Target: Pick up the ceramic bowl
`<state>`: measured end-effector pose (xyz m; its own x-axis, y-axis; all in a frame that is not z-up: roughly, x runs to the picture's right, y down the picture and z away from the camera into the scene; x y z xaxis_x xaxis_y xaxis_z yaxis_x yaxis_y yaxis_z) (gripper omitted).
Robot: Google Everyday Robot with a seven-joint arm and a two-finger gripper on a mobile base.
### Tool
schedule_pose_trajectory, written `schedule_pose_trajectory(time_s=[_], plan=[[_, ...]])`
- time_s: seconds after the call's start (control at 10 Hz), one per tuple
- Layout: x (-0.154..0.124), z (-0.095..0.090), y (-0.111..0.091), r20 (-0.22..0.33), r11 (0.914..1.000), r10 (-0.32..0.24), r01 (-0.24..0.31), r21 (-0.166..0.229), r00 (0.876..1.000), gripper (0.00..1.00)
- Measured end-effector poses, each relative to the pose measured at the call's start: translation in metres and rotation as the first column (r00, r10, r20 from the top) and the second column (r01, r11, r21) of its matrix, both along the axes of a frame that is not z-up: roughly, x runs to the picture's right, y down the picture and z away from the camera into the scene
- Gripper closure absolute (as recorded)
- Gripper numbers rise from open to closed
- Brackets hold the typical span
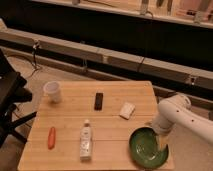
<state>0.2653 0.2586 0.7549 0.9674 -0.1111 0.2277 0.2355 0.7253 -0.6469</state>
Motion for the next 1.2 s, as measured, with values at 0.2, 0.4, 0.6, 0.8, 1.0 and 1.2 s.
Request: schedule_pose_trajectory(time_s=[0.2, 0.4, 0.6, 0.8, 1.0, 1.2], plan=[[0.0002, 0.0018, 0.0012, 0.0, 1.0, 0.001, -0.001, -0.002, 1.0, 0.2], [0.0, 0.003, 0.0015, 0.001, 1.0, 0.002, -0.002, -0.003, 1.0, 0.2], [0.0004, 0.0043, 0.0024, 0.0, 1.0, 0.002, -0.002, -0.004, 1.0, 0.2], [0.0006, 0.0055, 0.0024, -0.002, 1.0, 0.004, -0.004, -0.004, 1.0, 0.2], [0.0009, 0.0069, 0.0031, -0.003, 1.0, 0.005, -0.005, -0.006, 1.0, 0.2], [0.0013, 0.0078, 0.0029, -0.004, 1.0, 0.006, -0.006, -0.006, 1.0, 0.2]])
